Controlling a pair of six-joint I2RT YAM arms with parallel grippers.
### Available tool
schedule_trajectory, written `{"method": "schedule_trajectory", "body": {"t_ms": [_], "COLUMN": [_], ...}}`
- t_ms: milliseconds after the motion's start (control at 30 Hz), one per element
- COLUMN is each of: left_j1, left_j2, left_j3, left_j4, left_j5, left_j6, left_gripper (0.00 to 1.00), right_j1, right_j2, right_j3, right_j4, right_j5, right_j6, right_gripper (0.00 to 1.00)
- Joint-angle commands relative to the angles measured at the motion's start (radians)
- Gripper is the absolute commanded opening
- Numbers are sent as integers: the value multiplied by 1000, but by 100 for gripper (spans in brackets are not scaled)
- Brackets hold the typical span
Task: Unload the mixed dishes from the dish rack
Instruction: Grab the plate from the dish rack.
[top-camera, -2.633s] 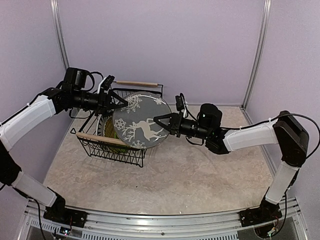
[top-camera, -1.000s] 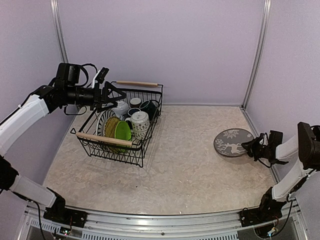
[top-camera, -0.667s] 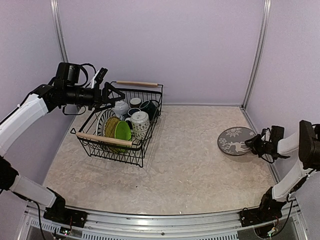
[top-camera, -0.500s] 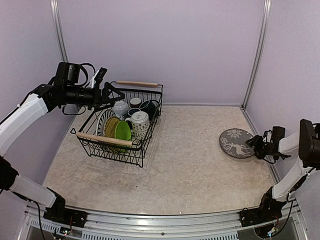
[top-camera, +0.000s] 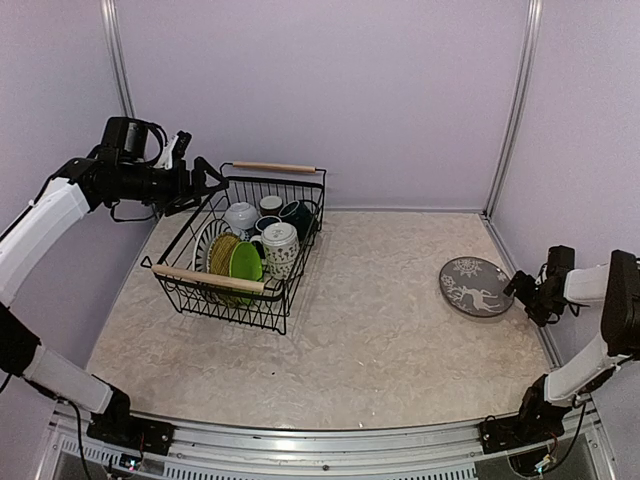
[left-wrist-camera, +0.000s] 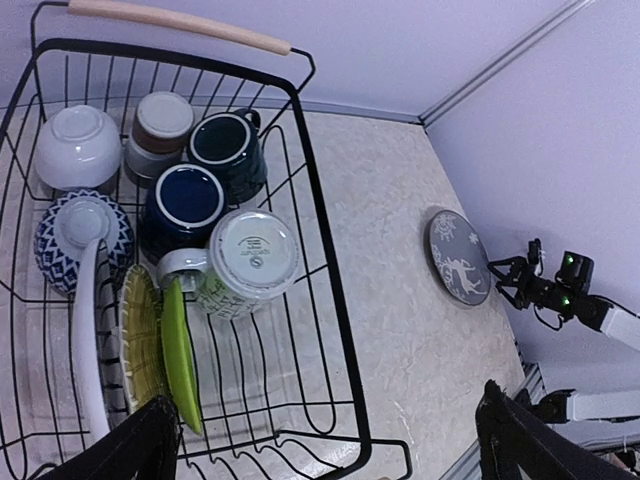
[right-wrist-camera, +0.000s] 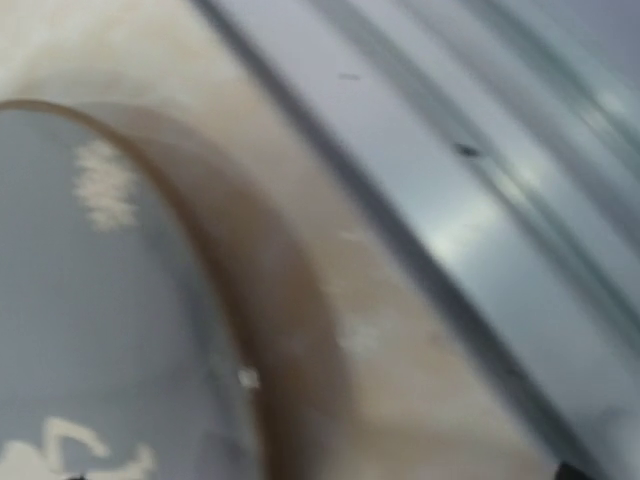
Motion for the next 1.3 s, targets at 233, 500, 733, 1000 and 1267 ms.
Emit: {"method": "schedule_trajectory", "body": {"t_ms": [233,500,733,1000,1267], "left_j1": [48,35,-5,-28,-44], "left_j2": [207,272,338,392,440], "left_j3": [156,167,177,185,195], "left_j4": [-263,-289,-318,-333,-348], "left_j5": [-309,-437,-527,-595,-606], "left_j6": [71,99,127,145,154], "left_gripper": [93,77,60,42,29], "right_j1": [0,99,243,408,490], "right_j2": [-189,-276,-328,-363,-370], "right_j3": [-17,8,42,86,88], "right_j4": [-178,-232,-216,-189,-134], "right_j5": [179,152,157,183,203], "right_j6": [-60,-90,-62,-40,-22], "right_gripper": [100,98,98,98,98]}}
